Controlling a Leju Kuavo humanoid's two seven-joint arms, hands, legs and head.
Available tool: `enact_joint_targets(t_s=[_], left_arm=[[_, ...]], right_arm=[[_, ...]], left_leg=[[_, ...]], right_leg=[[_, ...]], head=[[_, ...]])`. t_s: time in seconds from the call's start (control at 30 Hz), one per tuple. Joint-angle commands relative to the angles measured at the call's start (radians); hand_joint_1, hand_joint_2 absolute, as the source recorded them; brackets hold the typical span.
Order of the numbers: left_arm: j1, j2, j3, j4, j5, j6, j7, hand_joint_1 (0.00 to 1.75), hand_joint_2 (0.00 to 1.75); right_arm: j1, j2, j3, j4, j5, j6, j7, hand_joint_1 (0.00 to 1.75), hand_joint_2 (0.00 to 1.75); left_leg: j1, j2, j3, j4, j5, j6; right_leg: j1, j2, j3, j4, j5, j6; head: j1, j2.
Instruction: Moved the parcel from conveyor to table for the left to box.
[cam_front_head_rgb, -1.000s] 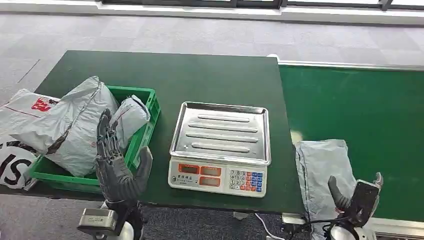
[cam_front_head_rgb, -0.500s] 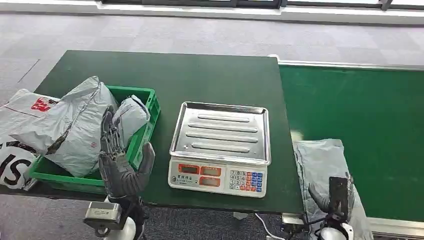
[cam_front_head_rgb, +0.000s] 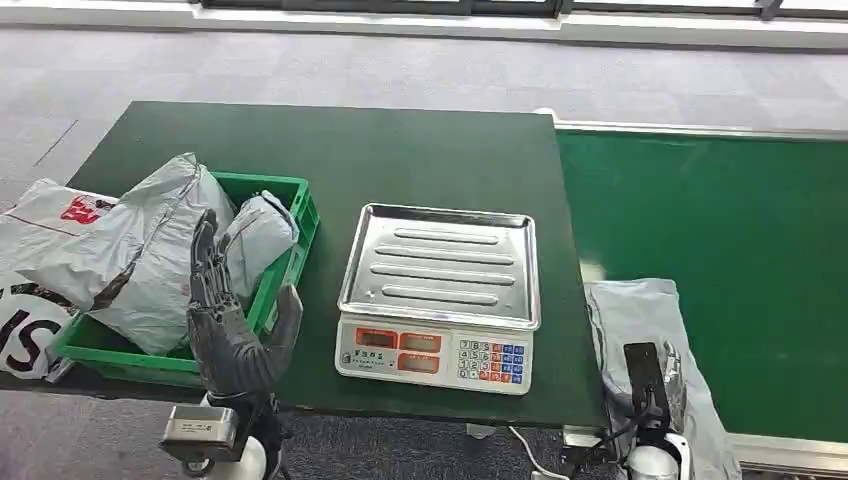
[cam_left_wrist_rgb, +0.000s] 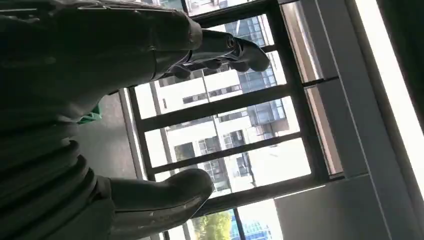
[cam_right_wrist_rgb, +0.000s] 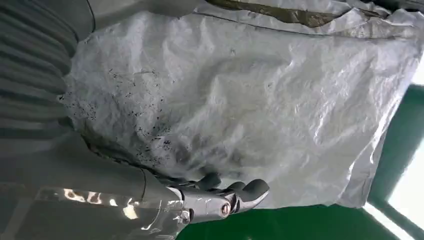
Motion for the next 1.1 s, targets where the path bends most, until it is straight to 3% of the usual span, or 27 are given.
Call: enact_joint_targets(t_s=[0.03,0.83,0.93,1.1], left_arm=[[0.022,-0.019,0.061,-0.009,-0.017,-0.022,0.013,0.00,1.75],[0.031,-0.024,0.074,-0.019,-0.027,-0.016,0.012,0.00,1.75],[0.044,-0.026,0.077,-0.038,-0.031,-0.011,0.013,0.00,1.75],[0.060,-0.031,0.050,-0.056,-0.034,0.005,0.028,0.00,1.75]], right_arm=[[-0.054,-0.029,0.058,0.114,0.055,0.000,0.028,1.75,1.75],[-0.053,-0.010,0.042,0.055,0.057,-0.020,0.022,1.75,1.75],[0.001,0.057,-0.009,-0.154,-0.001,-0.137,-0.021,1.75,1.75],[0.150,0.184,-0.031,-0.726,-0.191,-0.451,-0.117,1.75,1.75]], left_leg=[[0.001,0.004,0.004,-0.003,0.000,0.000],[0.000,0.001,0.003,-0.001,0.000,0.000],[0.001,0.002,0.004,-0.001,0.000,0.000],[-0.001,-0.002,-0.001,0.000,0.000,0.000]], right_leg=[[0.002,0.003,0.003,-0.004,0.001,-0.002],[0.000,0.001,0.003,-0.001,0.000,-0.001],[0.001,0.001,0.004,-0.002,0.000,-0.001],[-0.001,-0.003,0.000,0.002,-0.001,-0.001]], head=[[0.000,0.000],[0.000,0.000],[0.000,0.000],[0.000,0.000]])
